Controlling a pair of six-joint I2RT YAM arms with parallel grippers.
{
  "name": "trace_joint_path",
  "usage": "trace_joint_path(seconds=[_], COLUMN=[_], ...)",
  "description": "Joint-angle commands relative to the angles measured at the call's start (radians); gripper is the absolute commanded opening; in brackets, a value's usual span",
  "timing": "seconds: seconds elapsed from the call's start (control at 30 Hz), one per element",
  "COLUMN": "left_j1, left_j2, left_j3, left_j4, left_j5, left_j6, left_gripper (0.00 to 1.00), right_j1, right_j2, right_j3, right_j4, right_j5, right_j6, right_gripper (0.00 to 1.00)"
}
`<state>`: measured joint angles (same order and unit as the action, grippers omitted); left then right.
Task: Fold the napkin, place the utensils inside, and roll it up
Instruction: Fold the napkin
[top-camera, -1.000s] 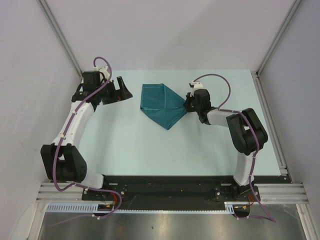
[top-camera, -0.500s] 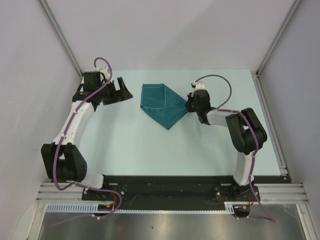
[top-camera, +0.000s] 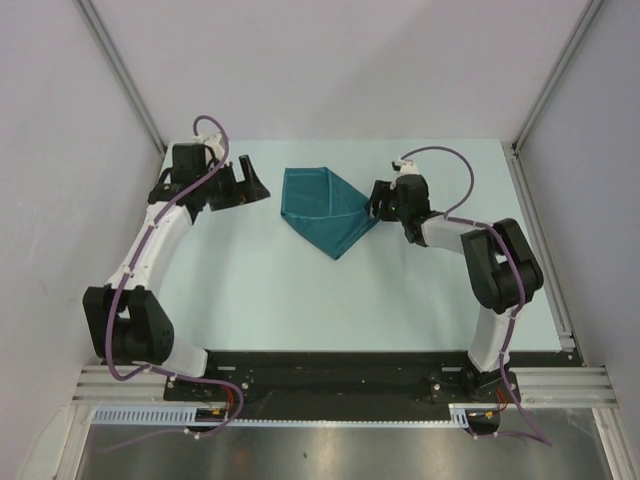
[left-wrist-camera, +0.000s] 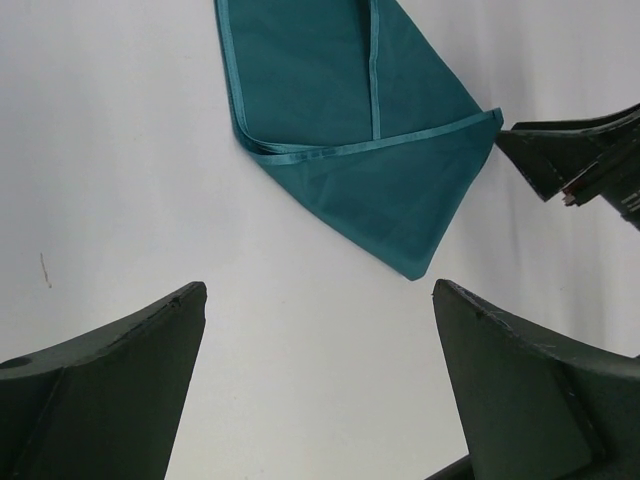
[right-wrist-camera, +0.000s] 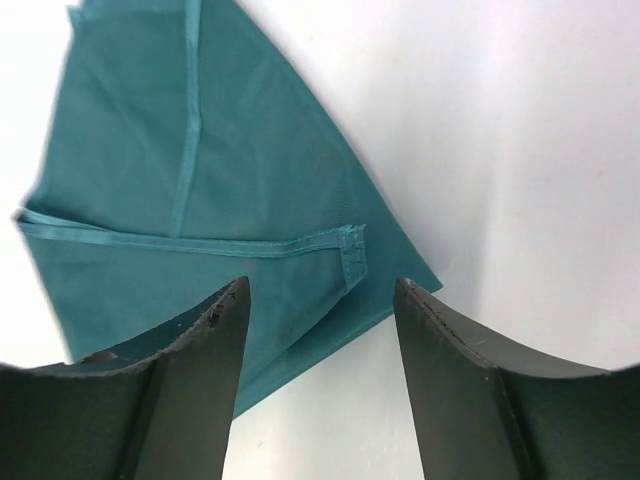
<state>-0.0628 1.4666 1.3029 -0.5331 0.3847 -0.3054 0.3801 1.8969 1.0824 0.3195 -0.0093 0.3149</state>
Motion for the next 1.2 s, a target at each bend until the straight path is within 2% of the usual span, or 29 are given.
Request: trace_joint_path(seconds=[0.0, 0.27, 0.5, 0.83, 1.17], left_j1=[-0.061, -0.203, -0.265, -0.318, -0.347], left_j2=[0.0, 0.029, 0.038, 0.04, 0.034], left_j3=[-0.008, -0.025, -0.025, -0.027, -0.111], left_j4=[0.03, 0.047, 0.05, 0.048, 0.145], left_j5=[-0.029, -0.132, -0.156, -0.211, -0.191], left_j6=[0.018, 0.042, 0.029, 0.032, -0.049], left_gripper=[1.0, 0.99, 0.99, 0.99, 0.99], right_j1=[-0.075, -0.152, -0.142, -0.106, -0.101], right_j2=[-0.091, -0.084, -0.001, 0.08, 0.143], right_j3=[-0.022, -0.134, -0.208, -0.197, -0.161], right_j4=[0.0, 0.085, 0.326, 0.316, 0.3], right_j5=[-0.132, -0.332, -0.411, -0.293, -0.261], right_j6=[0.104, 0.393, 0.594, 0.644, 0.655], right_gripper=[0.65, 0.68, 0.73, 0.73, 0.59])
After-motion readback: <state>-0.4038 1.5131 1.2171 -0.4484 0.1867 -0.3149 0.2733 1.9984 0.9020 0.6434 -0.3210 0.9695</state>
